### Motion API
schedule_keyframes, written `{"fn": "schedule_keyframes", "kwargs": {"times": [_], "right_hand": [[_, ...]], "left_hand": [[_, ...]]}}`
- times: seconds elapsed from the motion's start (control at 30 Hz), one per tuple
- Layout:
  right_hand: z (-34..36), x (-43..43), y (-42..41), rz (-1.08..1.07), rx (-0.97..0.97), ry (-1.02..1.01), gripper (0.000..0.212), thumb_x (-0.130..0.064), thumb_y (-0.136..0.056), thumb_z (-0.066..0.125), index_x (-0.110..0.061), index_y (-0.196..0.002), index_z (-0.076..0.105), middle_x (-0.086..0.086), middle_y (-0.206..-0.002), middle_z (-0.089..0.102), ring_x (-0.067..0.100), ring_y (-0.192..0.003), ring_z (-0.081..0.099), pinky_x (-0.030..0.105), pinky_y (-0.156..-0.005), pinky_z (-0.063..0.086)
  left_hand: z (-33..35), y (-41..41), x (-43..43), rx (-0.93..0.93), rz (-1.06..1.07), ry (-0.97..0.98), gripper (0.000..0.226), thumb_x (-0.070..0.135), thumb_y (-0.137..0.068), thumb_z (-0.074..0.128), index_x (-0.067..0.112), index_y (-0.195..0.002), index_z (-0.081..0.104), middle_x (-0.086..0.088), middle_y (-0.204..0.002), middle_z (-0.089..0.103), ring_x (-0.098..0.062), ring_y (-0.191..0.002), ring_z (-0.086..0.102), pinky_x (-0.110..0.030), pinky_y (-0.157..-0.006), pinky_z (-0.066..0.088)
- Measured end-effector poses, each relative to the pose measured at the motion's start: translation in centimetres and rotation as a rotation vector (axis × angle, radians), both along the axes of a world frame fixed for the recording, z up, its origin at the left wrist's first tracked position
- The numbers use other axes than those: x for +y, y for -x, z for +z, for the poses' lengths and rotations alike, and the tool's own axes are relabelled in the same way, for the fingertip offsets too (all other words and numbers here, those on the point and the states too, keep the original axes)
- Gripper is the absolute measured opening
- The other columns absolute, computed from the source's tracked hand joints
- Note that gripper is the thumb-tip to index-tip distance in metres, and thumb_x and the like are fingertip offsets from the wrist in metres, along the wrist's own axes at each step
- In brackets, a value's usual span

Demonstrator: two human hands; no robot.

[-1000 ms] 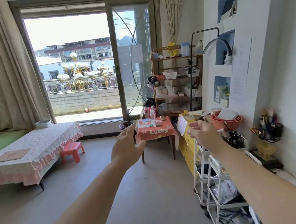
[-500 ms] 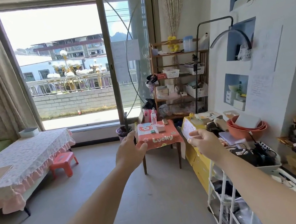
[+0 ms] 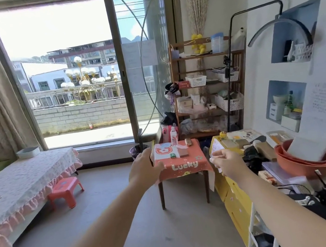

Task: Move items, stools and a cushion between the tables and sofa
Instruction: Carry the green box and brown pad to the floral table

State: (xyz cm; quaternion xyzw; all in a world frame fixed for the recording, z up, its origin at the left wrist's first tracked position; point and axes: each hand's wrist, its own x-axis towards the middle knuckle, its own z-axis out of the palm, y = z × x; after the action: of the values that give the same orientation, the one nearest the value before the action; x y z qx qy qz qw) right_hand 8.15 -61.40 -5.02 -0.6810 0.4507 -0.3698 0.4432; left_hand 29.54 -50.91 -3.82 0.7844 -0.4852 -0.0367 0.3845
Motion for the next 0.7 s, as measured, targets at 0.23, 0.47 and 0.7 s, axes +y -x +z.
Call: {"fn": "schedule_keyframes", "kwargs": {"times": [0.23,0.47,0.7], "right_hand": [[1.7,-13.2,-4.5,0.013,-0.005,0.018,0.015,-0.021,-0.090,0.055,-0.017,-0.105,0.055,-0.002,-0.089,0.057,0.017,-0.088,0.055,0.022,-0.058,0.041],[-0.2,-22.2,-10.3,0.055,0.100,0.023,0.021,-0.027,-0.089,0.056,-0.021,-0.109,0.056,-0.003,-0.099,0.059,0.017,-0.097,0.056,0.020,-0.061,0.043],[-0.8,-30.8,-15.4,0.023,0.090,0.011,0.019,-0.025,-0.088,0.057,-0.017,-0.105,0.058,0.000,-0.094,0.059,0.018,-0.093,0.055,0.029,-0.072,0.045]], "left_hand": [[0.6,-3.2,-11.5,0.003,0.037,0.000,0.051,0.030,-0.086,0.060,0.020,-0.133,0.046,-0.004,-0.131,0.056,-0.021,-0.117,0.052,-0.030,-0.088,0.044],[-1.1,-8.4,-20.9,0.069,0.085,0.016,0.037,0.029,-0.086,0.060,0.016,-0.120,0.054,-0.005,-0.116,0.062,-0.011,-0.088,0.047,-0.014,-0.058,0.032],[-2.1,-14.9,-30.8,0.119,0.084,0.014,0.044,0.034,-0.086,0.059,0.012,-0.124,0.052,-0.004,-0.114,0.060,-0.020,-0.099,0.055,-0.033,-0.082,0.046]]}}
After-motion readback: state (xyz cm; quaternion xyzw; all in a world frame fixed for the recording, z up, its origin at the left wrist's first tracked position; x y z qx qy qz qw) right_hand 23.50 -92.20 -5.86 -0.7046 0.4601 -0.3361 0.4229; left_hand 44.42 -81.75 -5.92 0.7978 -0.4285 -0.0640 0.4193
